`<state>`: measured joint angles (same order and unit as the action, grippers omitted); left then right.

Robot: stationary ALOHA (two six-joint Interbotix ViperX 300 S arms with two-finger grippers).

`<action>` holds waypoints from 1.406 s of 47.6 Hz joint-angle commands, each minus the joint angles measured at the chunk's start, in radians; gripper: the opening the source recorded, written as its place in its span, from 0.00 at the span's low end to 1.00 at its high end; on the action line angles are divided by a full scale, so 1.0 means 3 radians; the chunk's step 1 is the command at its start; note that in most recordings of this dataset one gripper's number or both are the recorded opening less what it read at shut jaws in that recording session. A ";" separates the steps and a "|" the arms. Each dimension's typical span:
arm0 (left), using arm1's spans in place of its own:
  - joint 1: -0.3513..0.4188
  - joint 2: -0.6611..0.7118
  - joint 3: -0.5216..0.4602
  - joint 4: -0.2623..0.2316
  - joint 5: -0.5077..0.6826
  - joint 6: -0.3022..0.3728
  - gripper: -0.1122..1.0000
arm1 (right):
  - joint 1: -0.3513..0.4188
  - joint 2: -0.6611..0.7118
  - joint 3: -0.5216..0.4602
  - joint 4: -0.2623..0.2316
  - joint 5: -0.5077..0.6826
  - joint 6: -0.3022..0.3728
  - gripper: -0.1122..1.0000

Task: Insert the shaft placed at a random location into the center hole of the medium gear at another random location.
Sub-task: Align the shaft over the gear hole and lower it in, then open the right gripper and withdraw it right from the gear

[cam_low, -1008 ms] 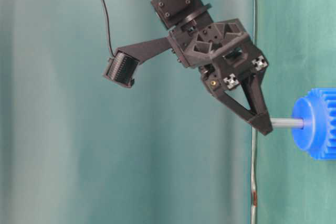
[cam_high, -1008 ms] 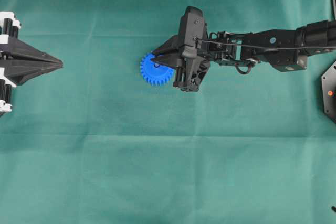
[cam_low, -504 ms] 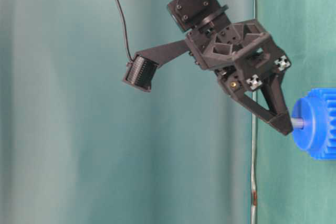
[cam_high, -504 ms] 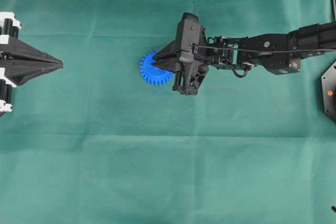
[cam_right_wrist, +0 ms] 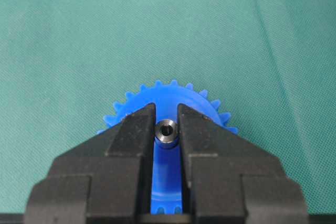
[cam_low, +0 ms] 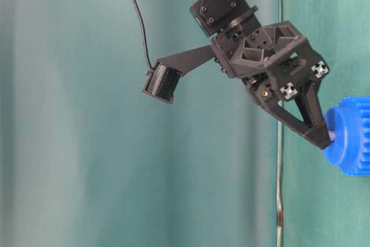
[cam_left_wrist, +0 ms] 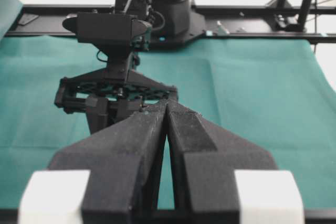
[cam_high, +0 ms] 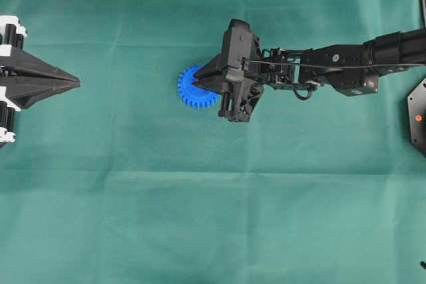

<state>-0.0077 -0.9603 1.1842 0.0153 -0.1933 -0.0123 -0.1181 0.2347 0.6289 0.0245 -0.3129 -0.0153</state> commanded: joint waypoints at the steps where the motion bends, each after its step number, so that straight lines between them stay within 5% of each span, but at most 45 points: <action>1: -0.0020 0.0026 -0.0087 0.0005 -0.0015 -0.0005 0.10 | 0.0026 -0.0046 -0.0077 0.0010 -0.0046 0.0005 0.22; 42: -0.0026 0.0026 -0.0087 0.0005 0.0010 -0.0005 0.10 | 0.0031 -0.0041 -0.0077 0.0005 -0.0041 0.0005 0.23; 45: -0.0026 0.0026 -0.0087 0.0005 0.0010 -0.0005 0.10 | 0.0031 -0.0041 -0.0077 0.0005 -0.0046 0.0005 0.31; 55: -0.0031 0.0026 -0.0092 0.0005 0.0010 -0.0005 0.10 | 0.0031 -0.0046 -0.0092 0.0026 -0.0051 0.0005 0.80; 67: -0.0031 0.0020 -0.0092 0.0005 0.0010 -0.0005 0.10 | 0.0041 -0.0148 -0.0066 0.0031 -0.0020 0.0005 0.77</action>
<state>-0.0138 -0.9603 1.1842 0.0153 -0.1856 -0.0123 -0.1120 0.2347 0.6243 0.0307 -0.3129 -0.0153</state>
